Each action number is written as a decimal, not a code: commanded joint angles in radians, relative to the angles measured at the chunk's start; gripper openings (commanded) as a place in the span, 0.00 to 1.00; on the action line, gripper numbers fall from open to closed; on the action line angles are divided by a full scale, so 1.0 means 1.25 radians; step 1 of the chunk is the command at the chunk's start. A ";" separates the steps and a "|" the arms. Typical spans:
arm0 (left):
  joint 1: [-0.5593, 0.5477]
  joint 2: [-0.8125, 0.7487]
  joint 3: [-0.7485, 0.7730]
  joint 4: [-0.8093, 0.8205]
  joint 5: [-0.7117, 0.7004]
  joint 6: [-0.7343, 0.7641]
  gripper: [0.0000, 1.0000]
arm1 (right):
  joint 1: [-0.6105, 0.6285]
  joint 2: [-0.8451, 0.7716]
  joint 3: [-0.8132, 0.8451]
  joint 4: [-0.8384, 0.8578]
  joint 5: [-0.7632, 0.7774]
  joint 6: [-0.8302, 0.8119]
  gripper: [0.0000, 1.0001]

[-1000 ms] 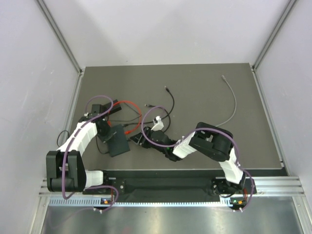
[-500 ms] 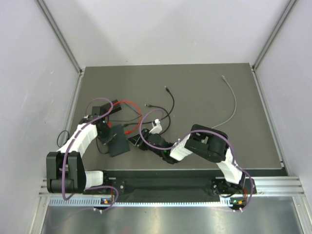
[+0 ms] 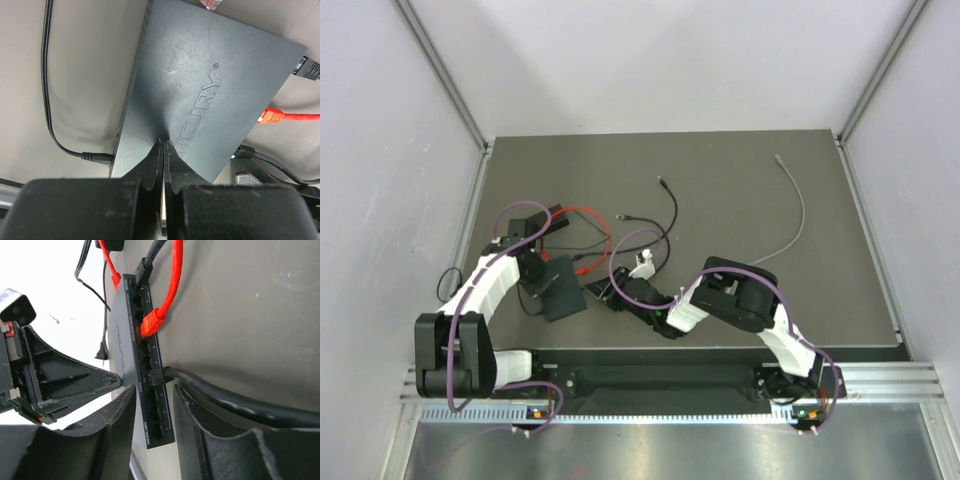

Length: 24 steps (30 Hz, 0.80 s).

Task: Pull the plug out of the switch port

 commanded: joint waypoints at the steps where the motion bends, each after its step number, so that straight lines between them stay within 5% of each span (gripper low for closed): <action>1: 0.004 -0.021 -0.006 -0.005 -0.018 -0.006 0.00 | 0.014 0.027 0.029 0.042 0.009 0.023 0.36; 24: 0.004 -0.027 -0.010 -0.012 -0.015 -0.012 0.00 | 0.020 0.098 0.078 0.022 0.038 0.142 0.29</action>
